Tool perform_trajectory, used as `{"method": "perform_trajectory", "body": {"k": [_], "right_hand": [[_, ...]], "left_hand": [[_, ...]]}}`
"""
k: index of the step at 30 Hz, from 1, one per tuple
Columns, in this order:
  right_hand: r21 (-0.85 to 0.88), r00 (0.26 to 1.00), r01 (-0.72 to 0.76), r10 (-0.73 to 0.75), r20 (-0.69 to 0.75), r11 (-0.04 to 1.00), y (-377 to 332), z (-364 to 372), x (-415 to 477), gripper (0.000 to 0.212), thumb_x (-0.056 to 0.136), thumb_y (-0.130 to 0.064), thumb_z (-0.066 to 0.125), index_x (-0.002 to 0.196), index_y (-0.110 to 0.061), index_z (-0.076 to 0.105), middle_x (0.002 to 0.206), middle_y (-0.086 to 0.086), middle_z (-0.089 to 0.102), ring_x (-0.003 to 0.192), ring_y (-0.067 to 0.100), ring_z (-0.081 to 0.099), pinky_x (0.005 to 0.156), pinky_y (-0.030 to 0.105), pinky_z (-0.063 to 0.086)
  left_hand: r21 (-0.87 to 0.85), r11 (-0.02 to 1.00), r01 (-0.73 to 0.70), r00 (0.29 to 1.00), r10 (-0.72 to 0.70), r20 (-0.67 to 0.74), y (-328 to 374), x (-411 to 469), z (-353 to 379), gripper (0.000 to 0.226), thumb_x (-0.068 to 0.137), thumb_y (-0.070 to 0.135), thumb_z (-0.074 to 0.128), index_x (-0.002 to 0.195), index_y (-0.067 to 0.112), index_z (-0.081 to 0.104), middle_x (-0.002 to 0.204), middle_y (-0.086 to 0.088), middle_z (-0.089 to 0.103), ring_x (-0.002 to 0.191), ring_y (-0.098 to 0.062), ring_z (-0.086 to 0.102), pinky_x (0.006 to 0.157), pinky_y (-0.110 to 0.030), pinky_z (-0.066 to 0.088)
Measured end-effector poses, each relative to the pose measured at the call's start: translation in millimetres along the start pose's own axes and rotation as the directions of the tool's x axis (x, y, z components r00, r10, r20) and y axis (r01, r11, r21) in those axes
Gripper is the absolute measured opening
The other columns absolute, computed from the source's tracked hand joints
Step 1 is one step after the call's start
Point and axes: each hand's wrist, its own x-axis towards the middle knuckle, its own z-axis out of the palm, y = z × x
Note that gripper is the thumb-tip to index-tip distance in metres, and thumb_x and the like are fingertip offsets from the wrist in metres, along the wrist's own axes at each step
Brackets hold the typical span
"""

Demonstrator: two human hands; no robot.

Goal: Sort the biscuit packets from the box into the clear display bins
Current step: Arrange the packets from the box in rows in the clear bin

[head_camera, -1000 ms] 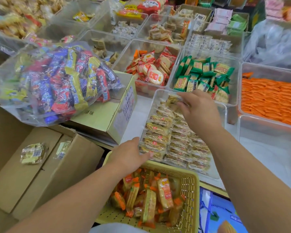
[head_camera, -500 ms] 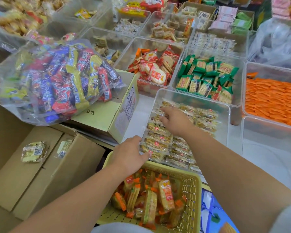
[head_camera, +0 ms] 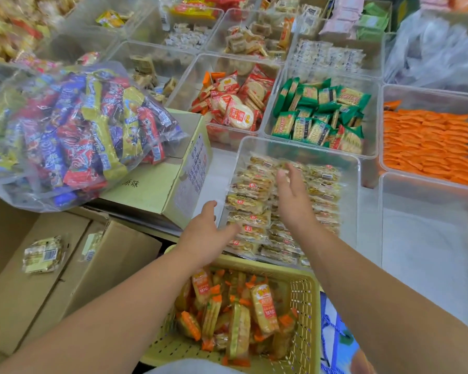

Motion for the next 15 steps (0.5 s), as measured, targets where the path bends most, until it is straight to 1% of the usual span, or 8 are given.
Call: {"method": "perform_trajectory", "body": {"k": [2,4,5,7,10,12,14,15], "right_hand": [[0.269,0.949,-0.298,0.314,-0.018,0.916,4,12,-26,0.076,0.087,-0.083,0.024,0.155,-0.051,0.017,0.167,-0.012,0.019,0.152,0.020,0.021,0.118,0.055,0.022],[0.426,0.842,-0.527,0.520,0.145,0.735,7,26,-41,0.084,0.082,-0.090,0.024,0.156,-0.052,0.013,0.169,-0.011,0.012,0.155,0.025,0.016,0.119,0.059,0.016],[0.445,0.807,-0.582,0.549,0.217,0.680,6,31,-45,0.088,0.081,-0.091,0.025,0.158,-0.050,0.011,0.170,-0.010,0.011,0.155,0.025,0.015,0.120,0.059,0.014],[0.443,0.781,-0.623,0.547,0.303,0.645,0,39,-47,0.090,0.083,-0.091,0.025,0.159,-0.047,0.010,0.170,-0.007,0.011,0.155,0.025,0.014,0.121,0.057,0.012],[0.396,0.789,-0.613,0.502,0.355,0.684,-8,45,-47,0.086,0.086,-0.088,0.023,0.160,-0.046,0.009,0.170,-0.005,0.009,0.155,0.024,0.015,0.121,0.055,0.013],[0.356,0.785,-0.614,0.496,0.371,0.705,-9,47,-47,0.089,0.085,-0.089,0.022,0.160,-0.045,0.003,0.171,-0.005,0.005,0.156,0.025,0.012,0.121,0.056,0.011],[0.368,0.779,-0.618,0.479,0.404,0.694,-9,47,-46,0.089,0.087,-0.088,0.024,0.161,-0.041,0.010,0.170,-0.004,0.011,0.155,0.023,0.016,0.122,0.055,0.012],[0.379,0.770,-0.627,0.466,0.436,0.681,-8,45,-46,0.087,0.087,-0.087,0.025,0.160,-0.039,0.020,0.168,-0.004,0.022,0.153,0.020,0.023,0.123,0.054,0.016]], "left_hand": [[-0.162,0.982,0.094,0.996,-0.094,0.011,10,9,1,0.083,0.089,0.060,0.054,0.160,0.035,0.021,0.160,-0.004,0.042,0.136,-0.030,0.050,0.104,-0.044,0.045],[-0.298,0.936,0.189,0.982,-0.186,0.040,17,15,0,0.072,0.097,0.050,0.048,0.162,0.038,0.019,0.164,-0.001,0.034,0.139,-0.033,0.045,0.109,-0.050,0.043],[-0.354,0.908,0.223,0.975,-0.214,0.066,19,17,0,0.069,0.099,0.048,0.045,0.162,0.040,0.019,0.165,-0.001,0.033,0.140,-0.034,0.043,0.112,-0.054,0.042],[-0.398,0.884,0.244,0.970,-0.224,0.098,21,17,0,0.065,0.100,0.050,0.040,0.161,0.042,0.020,0.160,-0.004,0.040,0.133,-0.031,0.049,0.112,-0.055,0.042],[-0.391,0.892,0.227,0.974,-0.210,0.088,23,14,0,0.069,0.093,0.052,0.040,0.160,0.044,0.024,0.143,-0.005,0.049,0.112,-0.023,0.056,0.105,-0.051,0.046],[-0.362,0.906,0.222,0.975,-0.207,0.080,23,14,-1,0.068,0.090,0.053,0.040,0.156,0.043,0.028,0.135,-0.004,0.049,0.115,-0.026,0.055,0.104,-0.052,0.047],[-0.328,0.922,0.207,0.978,-0.195,0.069,21,16,0,0.055,0.094,0.051,0.039,0.147,0.037,0.040,0.131,-0.005,0.054,0.119,-0.029,0.055,0.106,-0.054,0.047],[-0.302,0.933,0.198,0.980,-0.188,0.062,20,17,0,0.049,0.094,0.050,0.039,0.140,0.032,0.045,0.129,-0.006,0.056,0.118,-0.029,0.056,0.106,-0.054,0.047]]}}
